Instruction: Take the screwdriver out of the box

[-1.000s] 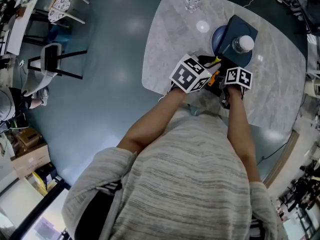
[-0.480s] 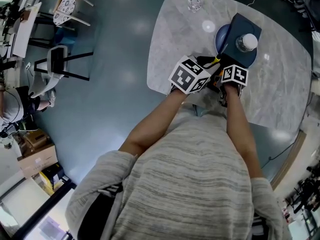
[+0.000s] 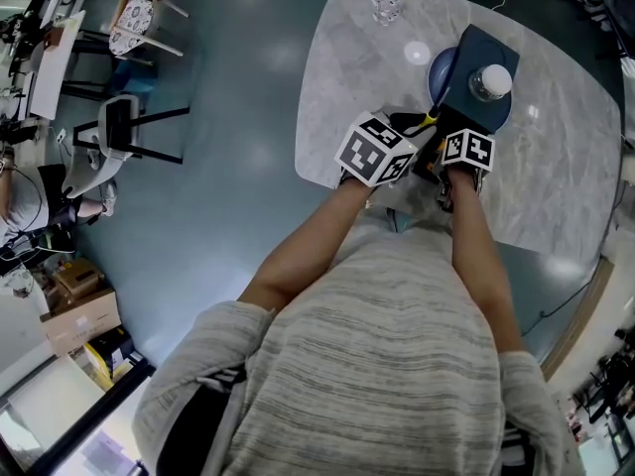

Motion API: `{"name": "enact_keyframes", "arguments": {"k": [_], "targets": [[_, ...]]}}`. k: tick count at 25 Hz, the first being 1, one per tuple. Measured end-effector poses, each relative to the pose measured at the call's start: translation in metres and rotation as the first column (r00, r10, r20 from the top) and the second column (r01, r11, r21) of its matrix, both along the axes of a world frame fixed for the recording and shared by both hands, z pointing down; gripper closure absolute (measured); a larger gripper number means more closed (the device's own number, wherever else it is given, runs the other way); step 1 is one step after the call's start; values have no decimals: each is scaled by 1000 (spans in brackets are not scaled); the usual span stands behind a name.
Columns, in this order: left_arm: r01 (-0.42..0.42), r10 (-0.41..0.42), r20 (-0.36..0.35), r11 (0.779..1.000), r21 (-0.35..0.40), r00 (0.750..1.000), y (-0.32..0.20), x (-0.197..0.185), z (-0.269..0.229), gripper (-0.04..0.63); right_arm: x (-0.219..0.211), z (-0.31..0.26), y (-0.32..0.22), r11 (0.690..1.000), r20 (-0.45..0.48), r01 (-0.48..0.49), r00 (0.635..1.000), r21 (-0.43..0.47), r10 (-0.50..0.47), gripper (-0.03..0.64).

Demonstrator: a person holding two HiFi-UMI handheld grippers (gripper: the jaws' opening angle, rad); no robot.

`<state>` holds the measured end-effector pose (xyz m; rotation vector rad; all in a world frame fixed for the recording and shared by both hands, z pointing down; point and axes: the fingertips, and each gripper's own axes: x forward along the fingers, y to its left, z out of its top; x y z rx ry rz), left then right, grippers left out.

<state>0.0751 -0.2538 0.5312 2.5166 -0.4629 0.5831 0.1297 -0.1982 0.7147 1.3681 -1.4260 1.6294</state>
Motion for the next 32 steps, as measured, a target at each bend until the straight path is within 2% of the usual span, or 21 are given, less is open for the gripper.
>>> {"name": "enact_keyframes", "arguments": {"k": [11,20,32], "targets": [[1,-1,12,1000,6,1000,8,-2,-1,508,6,-9,9,996,111,-66,992,57,59,503],[-7,7,28,1000,23,1000,18,1,-3,508,10,-33,11,974,261,-188,953,122,152,505],[-18,17,41,1000,21,999,30,11,-2,508,8,-64,26,965,313,-154,946,214,82,505]]}}
